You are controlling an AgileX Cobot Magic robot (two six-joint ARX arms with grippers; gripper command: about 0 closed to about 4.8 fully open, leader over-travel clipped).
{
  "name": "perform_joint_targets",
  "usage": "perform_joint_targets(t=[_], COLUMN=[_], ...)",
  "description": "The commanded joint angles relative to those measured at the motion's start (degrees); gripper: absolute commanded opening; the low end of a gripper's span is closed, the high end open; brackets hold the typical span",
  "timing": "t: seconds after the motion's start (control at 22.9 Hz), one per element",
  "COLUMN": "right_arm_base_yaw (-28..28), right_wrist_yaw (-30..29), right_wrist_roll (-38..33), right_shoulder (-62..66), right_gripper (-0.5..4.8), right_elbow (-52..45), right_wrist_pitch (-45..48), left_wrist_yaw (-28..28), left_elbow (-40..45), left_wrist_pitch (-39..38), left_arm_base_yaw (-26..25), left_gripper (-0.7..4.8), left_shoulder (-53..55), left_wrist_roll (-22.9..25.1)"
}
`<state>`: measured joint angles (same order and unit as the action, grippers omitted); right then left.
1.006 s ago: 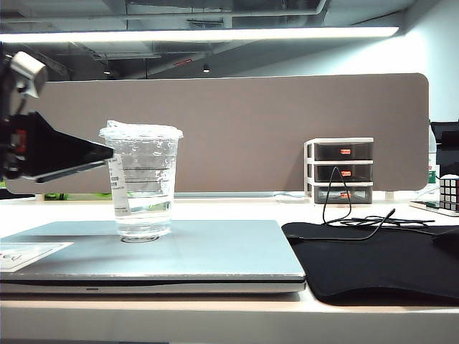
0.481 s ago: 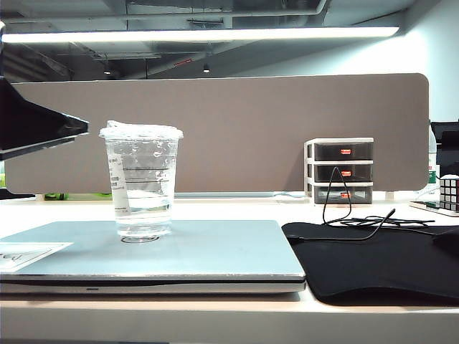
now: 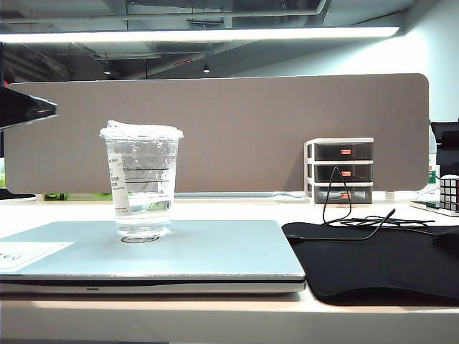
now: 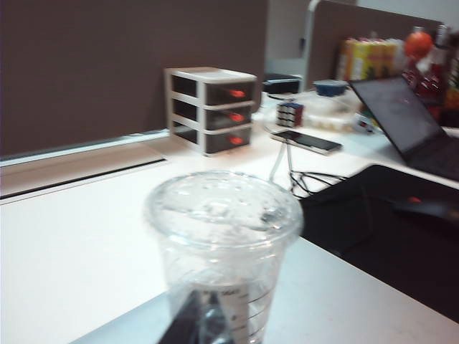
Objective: Pick up the coffee cup and place it over the laptop.
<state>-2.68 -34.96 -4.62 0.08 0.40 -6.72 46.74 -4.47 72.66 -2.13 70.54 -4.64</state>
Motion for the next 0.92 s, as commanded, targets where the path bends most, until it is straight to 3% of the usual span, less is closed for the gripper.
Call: perform_joint_targets(t=[0.04, 0.26, 0.74, 0.92], right_arm_base_yaw=[0.0, 0.0, 0.0, 0.0], right_wrist_yaw=[-0.2, -0.2, -0.2, -0.1], right_wrist_roll=[0.1, 0.1, 0.1, 0.1], right_shoulder=[-0.1, -0.1, -0.1, -0.1], right_gripper=[-0.06, -0.06, -0.06, -0.06], right_elbow=[-0.3, -0.3, -0.3, -0.3], right_wrist_pitch=[1.2, 1.2, 1.2, 1.2], left_wrist_yaw=[-2.1, -5.6, -11.0, -13.7], left_elbow=[1.8, 3.9, 4.1, 4.1], left_wrist_pitch=[0.7, 0.7, -5.5, -12.7], left_arm_base_yaw=[-0.1, -0.1, -0.1, -0.1], left_gripper=[-0.05, -0.05, -0.05, -0.05], left_shoulder=[-2.9, -5.5, -10.1, -14.8], left_wrist_roll=[-0.8, -4.2, -6.8, -6.7])
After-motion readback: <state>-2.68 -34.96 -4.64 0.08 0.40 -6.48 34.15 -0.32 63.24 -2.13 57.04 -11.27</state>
